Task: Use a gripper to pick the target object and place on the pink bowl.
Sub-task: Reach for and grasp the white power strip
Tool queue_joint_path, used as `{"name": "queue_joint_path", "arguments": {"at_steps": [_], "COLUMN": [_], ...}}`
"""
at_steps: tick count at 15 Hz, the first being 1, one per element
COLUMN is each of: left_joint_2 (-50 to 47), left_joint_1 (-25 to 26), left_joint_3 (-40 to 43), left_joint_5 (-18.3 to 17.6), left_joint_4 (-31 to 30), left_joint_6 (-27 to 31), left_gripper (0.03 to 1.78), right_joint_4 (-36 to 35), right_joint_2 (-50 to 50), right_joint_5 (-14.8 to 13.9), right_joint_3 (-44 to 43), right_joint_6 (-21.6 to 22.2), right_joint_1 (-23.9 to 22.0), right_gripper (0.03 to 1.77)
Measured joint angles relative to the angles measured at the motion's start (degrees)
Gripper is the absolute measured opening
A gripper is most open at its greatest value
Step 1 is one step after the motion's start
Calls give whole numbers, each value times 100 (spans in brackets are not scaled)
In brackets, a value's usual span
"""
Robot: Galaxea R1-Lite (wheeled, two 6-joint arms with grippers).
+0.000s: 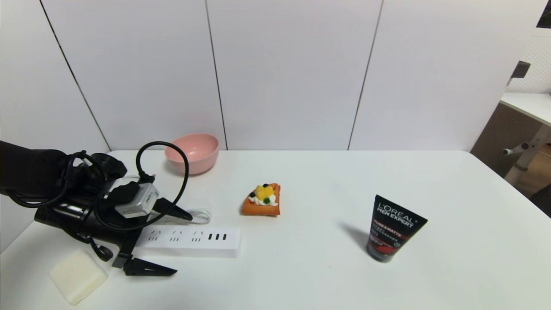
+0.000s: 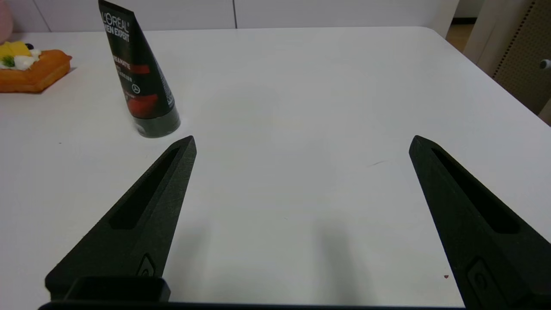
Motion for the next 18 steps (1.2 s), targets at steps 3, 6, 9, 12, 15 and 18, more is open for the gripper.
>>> {"name": "queue_joint_path", "arguments": {"at_steps": [3, 6, 9, 12, 15, 18], "left_joint_2": [228, 405, 536, 661, 722, 739], "left_joint_1": [-17, -20, -15, -13, -11, -2], "left_joint_3": [-50, -236, -297, -323, -361, -395], "left_joint_5": [27, 40, 40, 38, 38, 33], "left_joint_4": [-54, -63, -63, -63, -54, -50], "left_joint_6": [37, -9, -13, -16, -27, -38], "left_gripper": [169, 169, 169, 169, 169, 147], "right_joint_4": [-2, -2, -2, -2, -2, -2], "right_joint_2": [0, 0, 0, 0, 0, 0], "right_joint_5": [0, 0, -2, 2, 0, 0], "right_joint_3": [0, 0, 0, 0, 0, 0], "right_joint_6": [-2, -2, -2, 0, 1, 0], "right_joint_1": [0, 0, 0, 2, 0, 2], "right_gripper": [171, 171, 171, 171, 171, 171]}}
